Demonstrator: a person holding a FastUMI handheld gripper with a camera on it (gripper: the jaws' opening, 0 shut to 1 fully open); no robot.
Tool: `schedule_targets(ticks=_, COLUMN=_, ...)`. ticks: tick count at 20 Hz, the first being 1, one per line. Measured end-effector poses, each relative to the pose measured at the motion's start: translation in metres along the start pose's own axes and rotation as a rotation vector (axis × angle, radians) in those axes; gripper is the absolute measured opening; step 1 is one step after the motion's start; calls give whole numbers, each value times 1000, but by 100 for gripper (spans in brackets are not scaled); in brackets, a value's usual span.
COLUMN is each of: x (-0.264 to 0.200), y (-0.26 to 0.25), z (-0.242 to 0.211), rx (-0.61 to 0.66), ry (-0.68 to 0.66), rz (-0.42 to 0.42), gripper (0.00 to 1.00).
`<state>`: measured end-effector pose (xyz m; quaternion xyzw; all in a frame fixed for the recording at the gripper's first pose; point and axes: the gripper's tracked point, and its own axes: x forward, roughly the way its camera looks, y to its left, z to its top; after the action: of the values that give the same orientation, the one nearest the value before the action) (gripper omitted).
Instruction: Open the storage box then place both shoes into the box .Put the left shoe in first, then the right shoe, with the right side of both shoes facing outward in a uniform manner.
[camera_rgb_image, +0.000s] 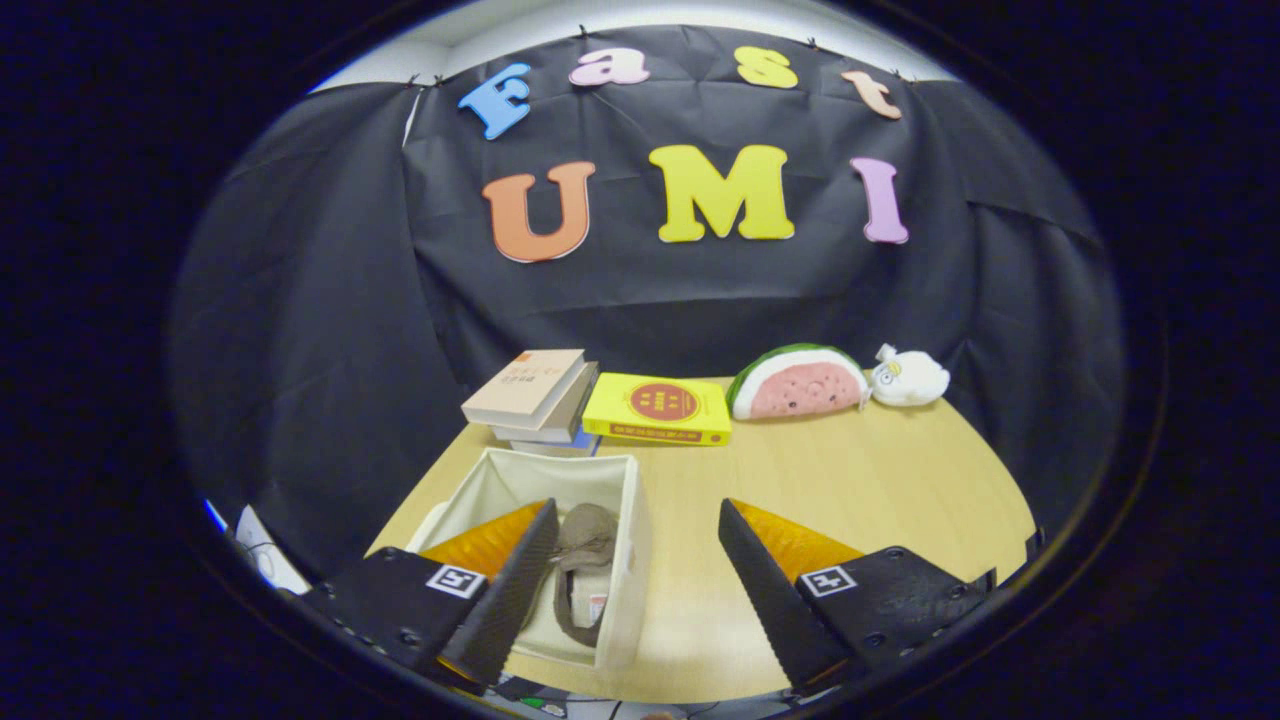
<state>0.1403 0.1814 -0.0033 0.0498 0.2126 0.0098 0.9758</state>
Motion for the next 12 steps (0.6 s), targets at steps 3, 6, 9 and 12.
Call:
schedule_targets(ticks=3, x=-17, y=-30, z=14, rx=-44, ry=-140, rz=-108, gripper=98)
schedule_targets(ticks=6, x=-43, y=-52, z=30, rx=-61, ry=-311, rz=-192, gripper=98)
schedule_targets(ticks=9, x=-70, y=-65, z=31, rx=-22, ry=-411, rz=-200, gripper=97)
schedule_targets(ticks=12, x=-81, y=-74, z=22, rx=1, ry=-437, rz=-181, gripper=97)
